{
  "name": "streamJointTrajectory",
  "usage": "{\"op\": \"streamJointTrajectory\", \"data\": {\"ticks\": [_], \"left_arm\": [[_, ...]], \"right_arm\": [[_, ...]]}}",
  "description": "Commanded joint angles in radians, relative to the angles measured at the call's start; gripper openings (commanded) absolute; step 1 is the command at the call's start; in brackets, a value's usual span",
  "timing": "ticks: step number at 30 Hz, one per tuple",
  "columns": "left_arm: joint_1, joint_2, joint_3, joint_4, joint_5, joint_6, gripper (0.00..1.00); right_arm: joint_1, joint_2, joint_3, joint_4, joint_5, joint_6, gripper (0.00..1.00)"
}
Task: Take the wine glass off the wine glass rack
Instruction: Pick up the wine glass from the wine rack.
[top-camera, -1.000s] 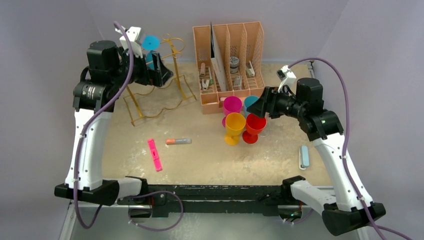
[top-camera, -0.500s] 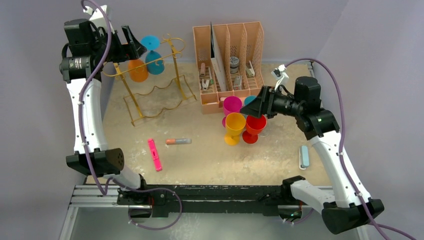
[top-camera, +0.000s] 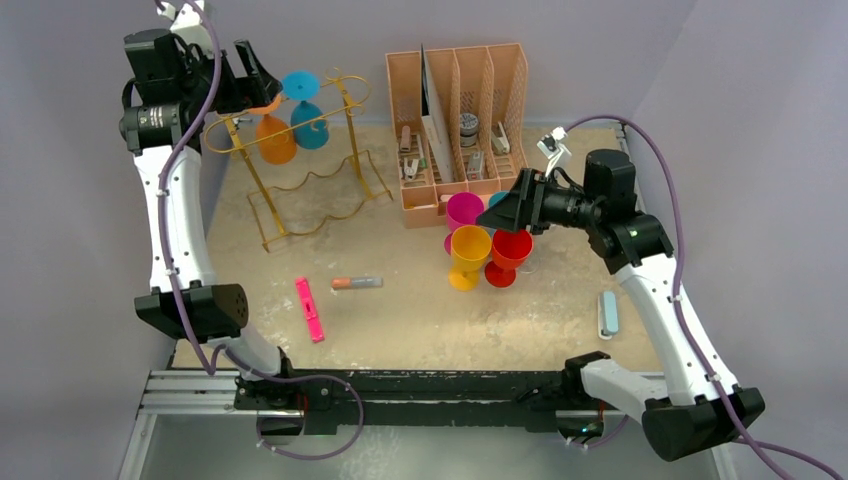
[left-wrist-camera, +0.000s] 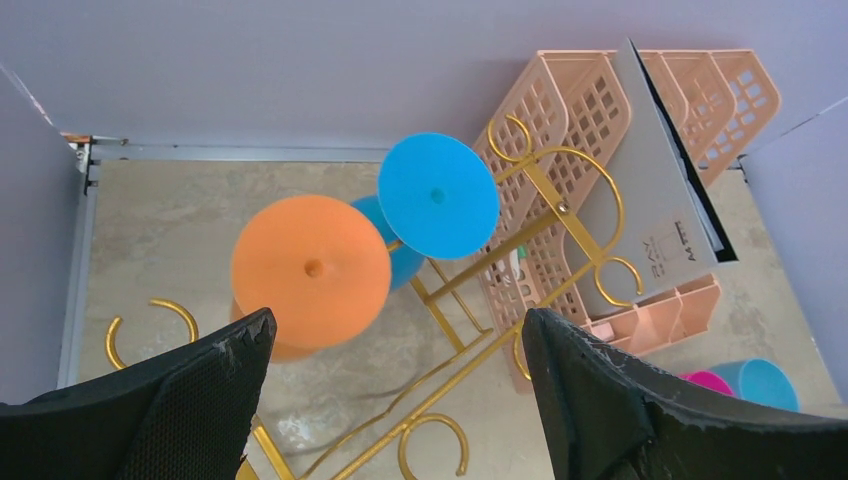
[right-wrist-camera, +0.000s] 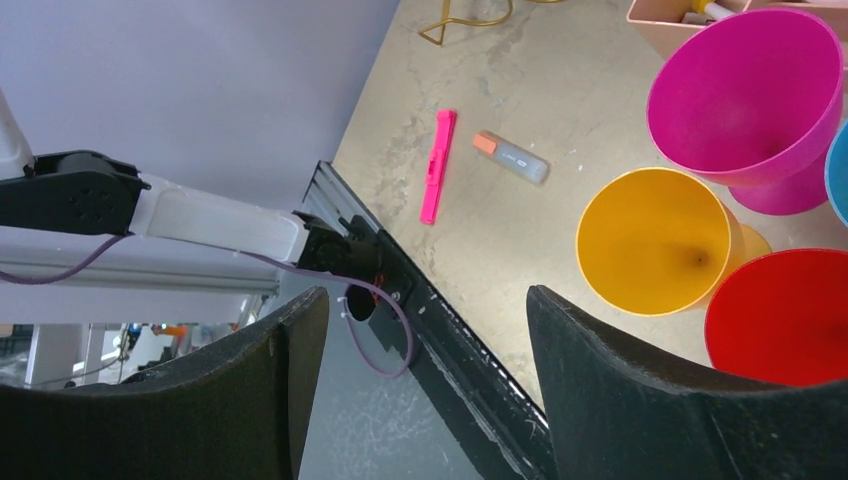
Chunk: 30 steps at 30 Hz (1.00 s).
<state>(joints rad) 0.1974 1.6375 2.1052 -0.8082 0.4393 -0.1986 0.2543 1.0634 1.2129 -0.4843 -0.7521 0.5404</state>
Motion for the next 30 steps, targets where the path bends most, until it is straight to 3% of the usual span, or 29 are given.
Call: {"op": "streamJointTrajectory", "data": {"ticks": [1,8,17,22,30], "left_arm": [[0.017,0.044,0.041,0.056,-0.031,0.034,0.91],[0.078,0.129,0.101,0.058,0.018,0.004,0.91],[0.129,0.258,0.221,0.049,0.281,-0.018,0.86],[0.135,0.307,0.257,0.022,0.404,-0.014,0.77],[0.137,0.331,0.273,-0.037,0.422,-0.003,0.63]], "right_arm": [[-0.001,-0.003,0.036,0.007,-0.028,0.013,0.75],[-0.001,-0.014,0.032,-0.010,-0.026,0.012,0.75],[-0.001,-0.017,0.023,-0.023,-0.020,0.011,0.76],[-0.001,-0.014,0.022,-0.026,-0.022,0.016,0.76],[-0.001,-0.010,0.023,-0.033,-0.019,0.020,0.75]]}}
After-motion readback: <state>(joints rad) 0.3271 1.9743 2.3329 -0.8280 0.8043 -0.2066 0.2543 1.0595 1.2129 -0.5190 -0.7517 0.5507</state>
